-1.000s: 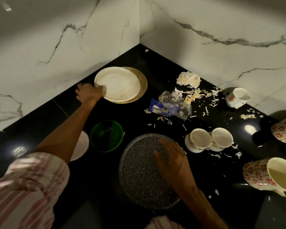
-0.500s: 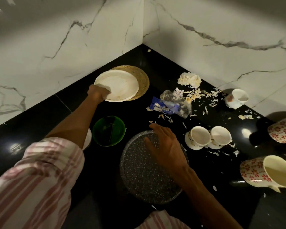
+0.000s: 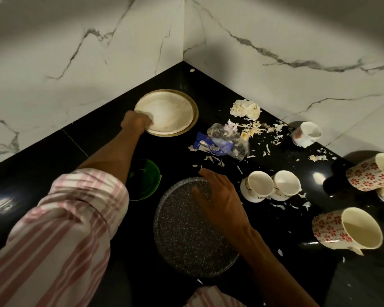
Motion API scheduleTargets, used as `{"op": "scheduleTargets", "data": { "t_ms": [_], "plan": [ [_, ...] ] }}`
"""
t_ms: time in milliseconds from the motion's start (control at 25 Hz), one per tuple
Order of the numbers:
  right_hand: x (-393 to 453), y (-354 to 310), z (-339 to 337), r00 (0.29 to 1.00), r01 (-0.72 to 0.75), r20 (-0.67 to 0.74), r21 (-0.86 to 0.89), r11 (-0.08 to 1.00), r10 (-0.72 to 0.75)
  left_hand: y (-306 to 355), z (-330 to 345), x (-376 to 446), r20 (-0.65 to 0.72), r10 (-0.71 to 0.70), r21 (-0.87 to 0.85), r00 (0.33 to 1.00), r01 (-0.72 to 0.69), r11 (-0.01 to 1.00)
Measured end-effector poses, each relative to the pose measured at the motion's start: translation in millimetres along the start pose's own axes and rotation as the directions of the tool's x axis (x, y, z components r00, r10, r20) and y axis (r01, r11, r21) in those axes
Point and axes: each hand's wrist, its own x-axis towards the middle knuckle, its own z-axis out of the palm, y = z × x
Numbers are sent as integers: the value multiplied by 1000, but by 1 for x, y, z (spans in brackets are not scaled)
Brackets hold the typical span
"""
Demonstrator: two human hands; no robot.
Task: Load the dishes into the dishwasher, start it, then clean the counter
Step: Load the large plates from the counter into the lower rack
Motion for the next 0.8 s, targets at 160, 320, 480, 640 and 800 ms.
{"op": "scheduleTargets", "data": {
  "t_ms": [160,320,480,640,800],
  "plan": [
    [0,2,-1,1000,-25,2,3,1000,25,10,-8,-6,202,-63,-249,977,114,962],
    [-1,1,-5,1000,-13,-14,34,999,14,21,-11,-47,198,158,-569,967,-18,822],
    [3,-1,-23,982,-178,-11,295,939,190,9,-41,-114,98,319,-683,943,-169,710],
    [7,-8,-48,934,-295,117,785,545,337,-45,-66,-199,157,405,-721,901,-176,670],
    [-18,0,-56,924,-272,69,811,517,377,-123,-45,-286,109,282,-624,953,-156,766]
  ]
}}
